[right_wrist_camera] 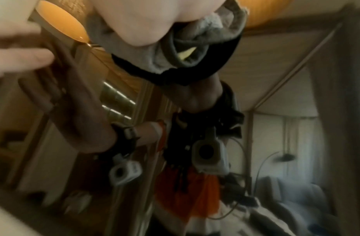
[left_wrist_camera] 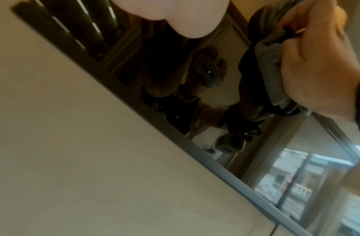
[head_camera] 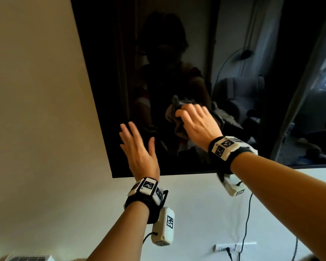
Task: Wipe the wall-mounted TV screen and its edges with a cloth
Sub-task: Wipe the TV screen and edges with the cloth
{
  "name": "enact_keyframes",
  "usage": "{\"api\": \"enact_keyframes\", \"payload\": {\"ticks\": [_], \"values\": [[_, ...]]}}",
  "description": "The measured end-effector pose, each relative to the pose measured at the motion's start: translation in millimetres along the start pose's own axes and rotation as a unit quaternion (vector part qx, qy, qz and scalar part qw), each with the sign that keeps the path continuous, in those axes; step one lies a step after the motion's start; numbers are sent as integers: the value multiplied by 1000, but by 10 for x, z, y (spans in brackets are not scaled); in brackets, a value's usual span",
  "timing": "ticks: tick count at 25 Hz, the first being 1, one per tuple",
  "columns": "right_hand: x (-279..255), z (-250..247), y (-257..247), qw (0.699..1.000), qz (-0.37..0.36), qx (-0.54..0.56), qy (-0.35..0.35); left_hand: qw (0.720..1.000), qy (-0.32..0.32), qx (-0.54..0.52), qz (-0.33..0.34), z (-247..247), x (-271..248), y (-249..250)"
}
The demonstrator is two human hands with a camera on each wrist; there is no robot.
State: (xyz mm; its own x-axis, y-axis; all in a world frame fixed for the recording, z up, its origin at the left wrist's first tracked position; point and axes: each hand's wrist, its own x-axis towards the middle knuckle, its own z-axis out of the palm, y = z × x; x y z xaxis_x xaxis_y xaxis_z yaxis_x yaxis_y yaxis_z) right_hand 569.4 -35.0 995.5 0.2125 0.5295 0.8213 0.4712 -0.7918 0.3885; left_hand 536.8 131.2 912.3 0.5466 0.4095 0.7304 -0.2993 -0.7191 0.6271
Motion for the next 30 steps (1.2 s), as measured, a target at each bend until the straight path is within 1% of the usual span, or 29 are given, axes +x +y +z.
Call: {"api": "enact_keyframes", "payload": {"ticks": [1,2,3,4,5,7,8,9,11,12,13,14,16,17,18,20,21,22,24,25,26,28,29,30], "values": [[30,-72,163,999,36,-1,13,999,-5,13,34,37,-3,114],[55,-131,291,993,103,3,48,997,-10,26,68,81,-3,233],[50,-167,364,982,167,9,83,995,-12,34,90,137,-4,351],[25,-177,375,973,207,10,102,995,-8,36,95,195,-1,464],[-15,-159,336,973,208,13,97,996,-3,32,88,255,7,554],[-186,-144,332,990,121,4,72,998,1,30,63,377,-37,729],[-237,-179,432,994,91,-3,54,998,-2,33,54,441,-61,804],[-246,-239,584,993,103,-2,52,998,-5,36,44,502,-83,864],[-260,-307,809,974,207,3,97,998,-6,48,29,589,-118,942],[-282,-318,842,963,243,6,114,998,0,60,31,616,-127,962],[-311,-303,823,963,242,7,116,997,7,72,34,636,-129,968],[-350,-262,776,975,196,8,103,996,13,81,37,629,-125,949],[-468,-251,843,996,70,4,63,995,18,91,44,626,-137,934],[-470,-295,976,997,51,3,56,994,19,96,46,623,-136,919],[-463,-345,1115,994,80,10,73,994,19,99,47,623,-139,909],[-478,-396,1255,970,200,26,134,994,16,100,43,611,-133,884],[-516,-390,1240,961,232,28,147,994,14,100,37,606,-136,878],[-573,-355,1184,965,217,27,143,995,14,98,27,600,-139,884],[-754,-338,1196,990,103,25,94,995,15,93,14,640,-201,999],[-797,-392,1319,995,69,23,73,995,14,93,26,697,-247,1102],[-806,-464,1466,994,81,29,73,994,9,95,46,771,-299,1225],[-818,-577,1654,981,159,47,103,992,-6,91,81,959,-383,1524],[-851,-605,1678,978,174,51,103,992,-11,87,88,1053,-427,1675],[-900,-607,1661,982,159,52,89,992,-18,84,91,1134,-467,1797]]}}
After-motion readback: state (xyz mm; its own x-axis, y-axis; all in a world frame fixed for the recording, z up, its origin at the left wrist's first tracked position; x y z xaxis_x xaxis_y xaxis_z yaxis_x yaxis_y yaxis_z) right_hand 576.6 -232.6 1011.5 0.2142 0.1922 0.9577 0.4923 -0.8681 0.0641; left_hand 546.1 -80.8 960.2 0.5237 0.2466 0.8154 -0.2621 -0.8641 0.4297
